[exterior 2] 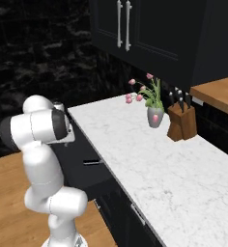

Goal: Pick up the knife from the drawer and place it on the cutting board. Then place the meat from the plate to the cutting board.

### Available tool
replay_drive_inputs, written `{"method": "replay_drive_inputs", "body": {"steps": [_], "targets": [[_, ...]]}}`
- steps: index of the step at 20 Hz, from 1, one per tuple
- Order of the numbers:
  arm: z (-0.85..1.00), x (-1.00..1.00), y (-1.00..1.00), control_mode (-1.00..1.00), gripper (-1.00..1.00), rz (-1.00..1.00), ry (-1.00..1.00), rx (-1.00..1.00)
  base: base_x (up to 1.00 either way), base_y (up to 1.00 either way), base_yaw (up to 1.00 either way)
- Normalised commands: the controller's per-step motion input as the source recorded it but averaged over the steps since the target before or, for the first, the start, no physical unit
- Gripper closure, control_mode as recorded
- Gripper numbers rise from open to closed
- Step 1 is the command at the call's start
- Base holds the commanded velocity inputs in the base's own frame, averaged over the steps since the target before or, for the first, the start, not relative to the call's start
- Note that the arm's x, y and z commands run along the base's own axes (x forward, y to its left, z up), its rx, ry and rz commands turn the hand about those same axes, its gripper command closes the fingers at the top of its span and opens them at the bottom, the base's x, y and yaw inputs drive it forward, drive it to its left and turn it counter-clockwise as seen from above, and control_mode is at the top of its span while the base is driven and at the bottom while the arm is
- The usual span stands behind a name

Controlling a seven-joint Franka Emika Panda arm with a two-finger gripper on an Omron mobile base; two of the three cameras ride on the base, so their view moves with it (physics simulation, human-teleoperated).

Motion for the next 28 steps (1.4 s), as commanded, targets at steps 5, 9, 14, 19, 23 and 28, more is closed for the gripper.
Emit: {"method": "replay_drive_inputs", "body": {"steps": [5,9,14,19,23,28], "targets": [[-0.69,0.0,0.06,-1.0,-1.0,0.0,0.0,-0.01,0.0,0.0,0.0],[-0.65,0.0,0.09,-1.0,-1.0,0.0,0.0,-0.01,0.0,0.0,0.0],[-0.45,-0.02,0.16,-1.0,-1.0,0.0,0.0,0.0,0.0,0.0,0.0],[-0.28,-0.3,0.63,-1.0,-1.0,0.0,0.0,0.0,0.0,0.0,0.0],[-0.14,-0.4,0.88,-1.0,-1.0,0.0,0.0,0.0,0.0,0.0,0.0],[-0.05,-0.37,0.96,-1.0,-1.0,0.0,0.02,0.0,0.0,0.0,0.0]]}}
